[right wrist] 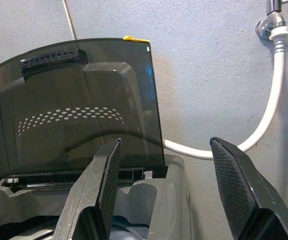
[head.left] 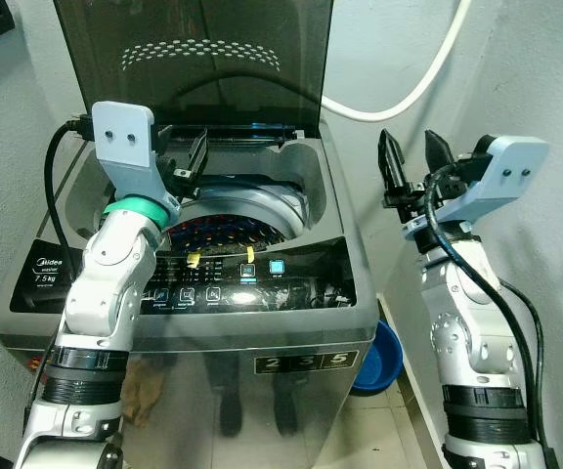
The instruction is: Clothes washing
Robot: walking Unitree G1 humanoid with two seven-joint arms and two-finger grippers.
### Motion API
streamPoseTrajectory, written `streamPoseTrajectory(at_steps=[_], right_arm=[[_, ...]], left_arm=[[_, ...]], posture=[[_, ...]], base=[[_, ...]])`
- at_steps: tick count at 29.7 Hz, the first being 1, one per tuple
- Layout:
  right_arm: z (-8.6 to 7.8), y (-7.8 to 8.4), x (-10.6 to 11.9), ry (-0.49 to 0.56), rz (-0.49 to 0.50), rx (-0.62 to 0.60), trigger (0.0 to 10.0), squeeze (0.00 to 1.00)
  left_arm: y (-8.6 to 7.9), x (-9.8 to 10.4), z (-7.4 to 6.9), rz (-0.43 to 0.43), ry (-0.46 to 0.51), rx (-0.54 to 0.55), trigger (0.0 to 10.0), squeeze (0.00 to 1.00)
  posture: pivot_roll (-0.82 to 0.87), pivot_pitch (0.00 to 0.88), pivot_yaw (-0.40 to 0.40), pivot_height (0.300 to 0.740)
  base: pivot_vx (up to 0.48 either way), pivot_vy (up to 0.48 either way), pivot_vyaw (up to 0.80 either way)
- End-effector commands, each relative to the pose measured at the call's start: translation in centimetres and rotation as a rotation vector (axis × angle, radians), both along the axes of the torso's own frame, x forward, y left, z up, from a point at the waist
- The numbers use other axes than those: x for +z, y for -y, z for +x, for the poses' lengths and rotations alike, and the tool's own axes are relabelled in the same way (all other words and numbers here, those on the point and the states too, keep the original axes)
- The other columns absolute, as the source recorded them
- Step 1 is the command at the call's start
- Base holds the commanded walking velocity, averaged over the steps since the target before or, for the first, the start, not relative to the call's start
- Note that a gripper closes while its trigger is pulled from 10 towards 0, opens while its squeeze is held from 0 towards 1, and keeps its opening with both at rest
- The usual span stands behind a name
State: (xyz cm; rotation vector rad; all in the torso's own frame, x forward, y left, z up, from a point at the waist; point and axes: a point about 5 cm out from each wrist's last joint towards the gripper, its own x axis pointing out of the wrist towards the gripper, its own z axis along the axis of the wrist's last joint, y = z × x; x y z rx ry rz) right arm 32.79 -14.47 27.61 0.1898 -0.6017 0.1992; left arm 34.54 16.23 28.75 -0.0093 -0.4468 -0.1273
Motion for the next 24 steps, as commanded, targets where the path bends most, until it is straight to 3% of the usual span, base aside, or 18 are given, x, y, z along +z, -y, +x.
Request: streamPoseTrajectory(at_steps=[1, 24], right_arm=[[-0.08, -0.23, -0.07, -0.01, 0.011, 0.014, 10.0, 0.0], [-0.04, -0.81, -0.42, -0.037, -0.034, 0.035, 10.0, 0.0]], left_arm=[[-0.32, -0.06, 0.03, -0.008, 0.003, 0.017, 10.0, 0.0], [-0.11, -0.21, 0.25, -0.011, 0.01, 0.017, 10.0, 0.0]], posture=[[-0.01, 0.0, 0.039, 0.74], [-0.01, 0.0, 0.04, 0.74]], base=[[-0.277, 0.0, 0.0], [-0.316, 0.0, 0.0]])
